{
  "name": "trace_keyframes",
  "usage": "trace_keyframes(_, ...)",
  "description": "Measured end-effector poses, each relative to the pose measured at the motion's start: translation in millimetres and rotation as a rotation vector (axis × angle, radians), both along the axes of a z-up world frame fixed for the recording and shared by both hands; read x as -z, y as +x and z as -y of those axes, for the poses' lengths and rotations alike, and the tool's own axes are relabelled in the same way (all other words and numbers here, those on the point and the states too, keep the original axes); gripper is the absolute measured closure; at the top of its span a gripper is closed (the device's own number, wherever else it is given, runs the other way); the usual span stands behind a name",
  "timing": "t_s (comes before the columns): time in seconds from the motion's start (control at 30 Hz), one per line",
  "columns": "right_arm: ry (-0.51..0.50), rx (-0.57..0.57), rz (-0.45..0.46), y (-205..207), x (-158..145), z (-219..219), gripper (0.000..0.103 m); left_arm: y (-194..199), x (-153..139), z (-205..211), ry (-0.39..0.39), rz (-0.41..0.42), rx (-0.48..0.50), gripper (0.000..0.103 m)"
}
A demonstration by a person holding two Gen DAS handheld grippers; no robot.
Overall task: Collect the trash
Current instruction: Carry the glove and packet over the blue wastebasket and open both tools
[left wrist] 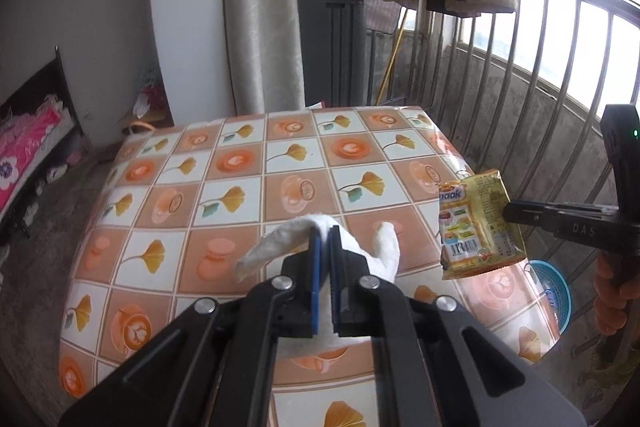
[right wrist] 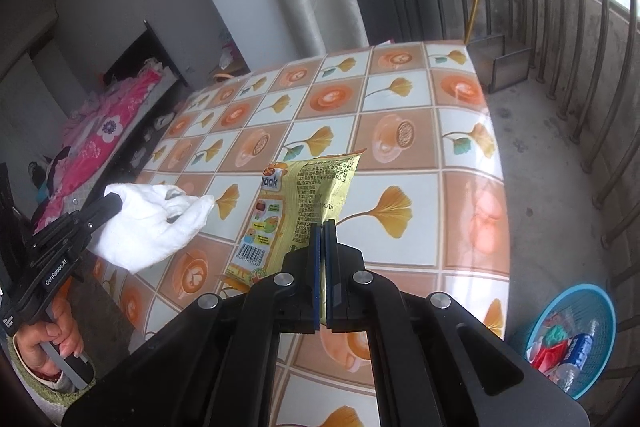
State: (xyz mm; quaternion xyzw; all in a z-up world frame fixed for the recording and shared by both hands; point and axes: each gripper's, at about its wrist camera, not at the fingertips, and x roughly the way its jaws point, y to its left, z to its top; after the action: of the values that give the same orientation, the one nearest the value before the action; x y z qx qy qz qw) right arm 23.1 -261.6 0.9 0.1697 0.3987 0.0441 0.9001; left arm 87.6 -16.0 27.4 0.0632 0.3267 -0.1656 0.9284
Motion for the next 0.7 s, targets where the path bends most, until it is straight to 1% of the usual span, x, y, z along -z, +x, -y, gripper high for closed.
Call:
trace_keyframes(0.3, -0.009, 0.067, 0.035, -29, -13, 29, 0.103, -16, -15, 42, 0.037, 0.054, 0.074, 0.1)
trace_keyframes(0.57, -0.003, 0.146, 0.059, -57, -18, 61, 0.103, -31, -27, 87, 0.069, 0.104, 0.148, 0.1)
trace_keyframes(0.7, 0.0, 0.194, 0.071, -75, -19, 80, 0.103, -38, -33, 111, 0.072, 0.119, 0.193, 0.1)
